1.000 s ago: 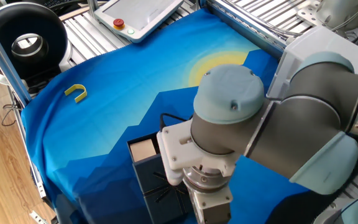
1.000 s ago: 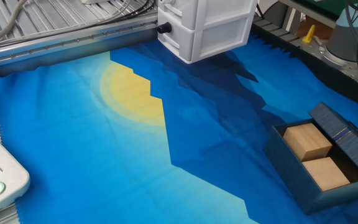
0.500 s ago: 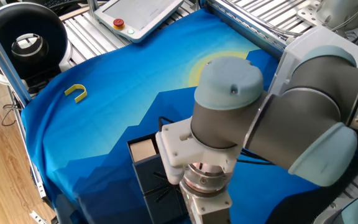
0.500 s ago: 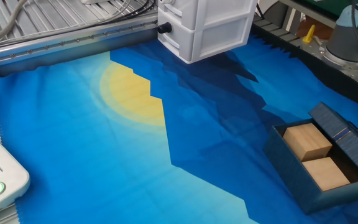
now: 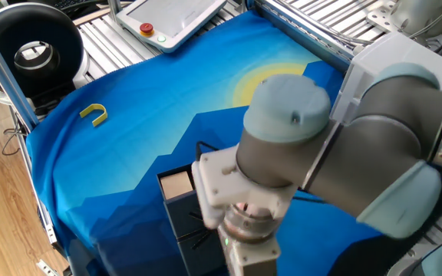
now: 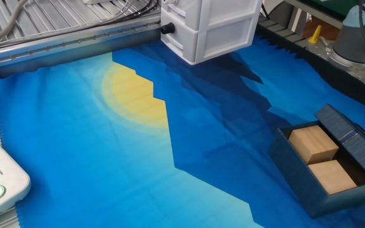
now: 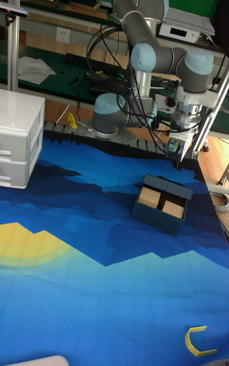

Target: Slide the outer casing onto the gift box

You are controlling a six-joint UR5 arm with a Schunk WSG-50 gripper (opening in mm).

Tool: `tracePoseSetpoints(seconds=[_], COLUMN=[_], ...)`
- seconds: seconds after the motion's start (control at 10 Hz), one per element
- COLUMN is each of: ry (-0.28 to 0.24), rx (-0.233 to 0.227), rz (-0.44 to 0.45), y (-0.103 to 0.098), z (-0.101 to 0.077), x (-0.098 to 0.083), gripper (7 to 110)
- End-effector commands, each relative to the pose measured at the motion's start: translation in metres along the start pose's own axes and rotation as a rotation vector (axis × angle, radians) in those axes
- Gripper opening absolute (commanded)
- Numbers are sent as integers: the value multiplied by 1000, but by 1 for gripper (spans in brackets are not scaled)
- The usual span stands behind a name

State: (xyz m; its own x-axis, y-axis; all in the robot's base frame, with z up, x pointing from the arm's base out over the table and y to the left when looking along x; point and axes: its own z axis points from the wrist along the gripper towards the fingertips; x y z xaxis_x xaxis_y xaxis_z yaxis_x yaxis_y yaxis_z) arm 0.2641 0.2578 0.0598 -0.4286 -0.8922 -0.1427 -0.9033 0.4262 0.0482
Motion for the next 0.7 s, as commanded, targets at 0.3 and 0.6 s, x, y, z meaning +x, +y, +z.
tracePoseSetpoints(seconds=[0.3, 0.6], ry=[28, 33], rx=[21, 27], rz=[-49, -35], y=[8, 6], z=[33, 34], x=[1, 1], gripper=[7, 7])
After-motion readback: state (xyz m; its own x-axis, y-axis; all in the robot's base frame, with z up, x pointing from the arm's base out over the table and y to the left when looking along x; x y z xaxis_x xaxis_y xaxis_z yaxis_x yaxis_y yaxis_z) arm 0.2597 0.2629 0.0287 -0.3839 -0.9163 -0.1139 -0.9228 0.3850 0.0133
